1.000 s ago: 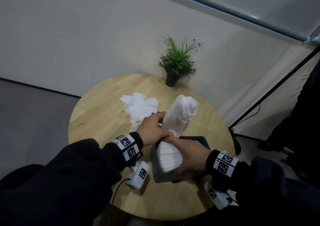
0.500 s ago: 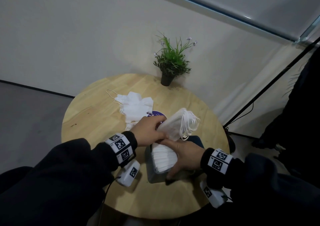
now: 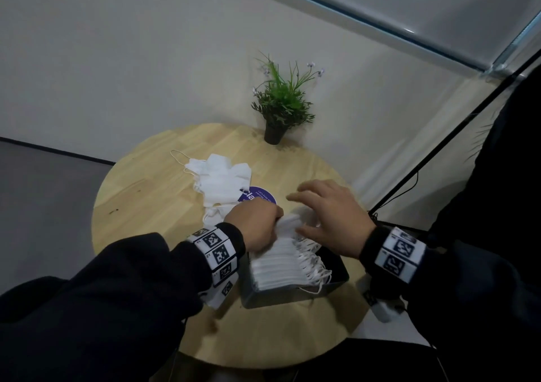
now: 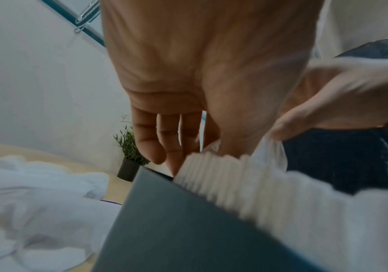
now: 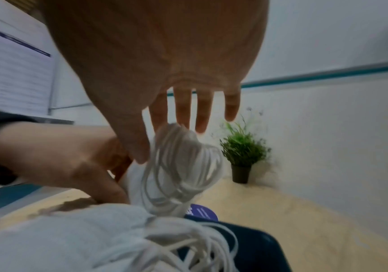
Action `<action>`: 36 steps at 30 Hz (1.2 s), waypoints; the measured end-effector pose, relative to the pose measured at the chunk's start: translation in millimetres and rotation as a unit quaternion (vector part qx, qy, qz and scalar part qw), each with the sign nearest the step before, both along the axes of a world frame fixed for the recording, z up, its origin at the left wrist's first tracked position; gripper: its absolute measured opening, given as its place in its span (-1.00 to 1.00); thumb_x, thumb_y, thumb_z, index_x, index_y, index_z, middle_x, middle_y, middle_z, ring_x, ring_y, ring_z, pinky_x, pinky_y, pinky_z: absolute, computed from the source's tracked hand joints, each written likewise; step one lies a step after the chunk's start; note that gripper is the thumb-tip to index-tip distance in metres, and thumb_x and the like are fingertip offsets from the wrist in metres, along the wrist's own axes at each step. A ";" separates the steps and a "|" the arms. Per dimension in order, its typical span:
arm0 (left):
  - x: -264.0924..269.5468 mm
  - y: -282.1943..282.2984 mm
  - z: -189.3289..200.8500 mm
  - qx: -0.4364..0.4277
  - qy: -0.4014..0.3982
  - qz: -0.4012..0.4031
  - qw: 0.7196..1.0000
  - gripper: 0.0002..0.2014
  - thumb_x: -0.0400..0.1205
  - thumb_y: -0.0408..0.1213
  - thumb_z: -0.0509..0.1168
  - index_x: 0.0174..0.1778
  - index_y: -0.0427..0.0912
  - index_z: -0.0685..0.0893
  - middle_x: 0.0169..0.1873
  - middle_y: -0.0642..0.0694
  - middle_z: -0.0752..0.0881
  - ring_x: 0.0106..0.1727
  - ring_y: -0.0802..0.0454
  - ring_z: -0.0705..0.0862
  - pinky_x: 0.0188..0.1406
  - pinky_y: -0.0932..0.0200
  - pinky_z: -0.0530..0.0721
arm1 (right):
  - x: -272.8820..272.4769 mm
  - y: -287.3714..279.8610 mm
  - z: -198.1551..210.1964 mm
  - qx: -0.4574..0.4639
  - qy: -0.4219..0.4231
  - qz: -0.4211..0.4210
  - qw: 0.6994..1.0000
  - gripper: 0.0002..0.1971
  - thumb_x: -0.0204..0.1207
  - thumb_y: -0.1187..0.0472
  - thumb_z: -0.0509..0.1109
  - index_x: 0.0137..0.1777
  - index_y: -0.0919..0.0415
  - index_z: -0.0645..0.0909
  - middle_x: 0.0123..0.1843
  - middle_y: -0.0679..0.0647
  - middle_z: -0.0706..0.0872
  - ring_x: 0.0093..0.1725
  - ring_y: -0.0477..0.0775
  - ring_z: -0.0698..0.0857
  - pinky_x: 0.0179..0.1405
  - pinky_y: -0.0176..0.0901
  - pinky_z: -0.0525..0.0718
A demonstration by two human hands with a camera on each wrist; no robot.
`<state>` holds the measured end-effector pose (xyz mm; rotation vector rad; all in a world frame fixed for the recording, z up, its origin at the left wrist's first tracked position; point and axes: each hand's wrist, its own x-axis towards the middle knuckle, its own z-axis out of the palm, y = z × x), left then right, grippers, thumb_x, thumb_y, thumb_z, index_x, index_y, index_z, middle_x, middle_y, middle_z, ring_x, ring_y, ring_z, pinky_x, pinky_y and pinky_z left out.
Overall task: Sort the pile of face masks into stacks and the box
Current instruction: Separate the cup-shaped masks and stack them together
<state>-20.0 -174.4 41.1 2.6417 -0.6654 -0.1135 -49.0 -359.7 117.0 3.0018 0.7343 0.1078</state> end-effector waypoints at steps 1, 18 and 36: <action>-0.7 -0.5 0.9 0.006 0.004 -0.004 1.000 -0.83 0.51 -0.33 0.47 -0.09 0.02 0.69 -0.19 -0.07 0.71 -0.02 -0.16 0.72 -0.14 -0.01 0.67 | 8.1 2.2 0.2 -0.022 0.032 -0.019 0.999 -0.55 0.52 -0.04 0.48 0.43 -0.14 0.66 0.35 -0.08 0.70 0.35 0.08 0.63 0.37 0.13 0.53; -6.4 3.9 -14.4 0.021 0.067 -0.076 0.995 -0.66 0.63 -0.41 0.12 0.08 -0.14 0.80 -0.06 -0.19 0.82 -0.01 -0.21 0.71 0.03 -0.16 0.74 | 31.3 -36.5 -87.2 -0.094 -0.007 -0.100 0.991 -0.85 0.42 0.06 0.57 -0.11 -0.26 0.88 -0.06 -0.05 0.44 0.06 0.20 0.48 -0.06 0.01 0.32; 16.2 36.6 13.5 0.039 0.191 -0.072 0.978 -0.79 0.62 -0.30 0.41 0.09 0.01 0.88 -0.22 0.22 0.77 -0.15 0.24 0.67 -0.06 0.25 0.61 | -16.9 -24.0 -85.2 0.531 0.291 -0.352 0.713 -0.72 0.64 0.10 0.52 -0.04 0.37 0.80 -0.01 0.29 0.89 -0.10 0.19 0.82 -0.01 0.04 0.73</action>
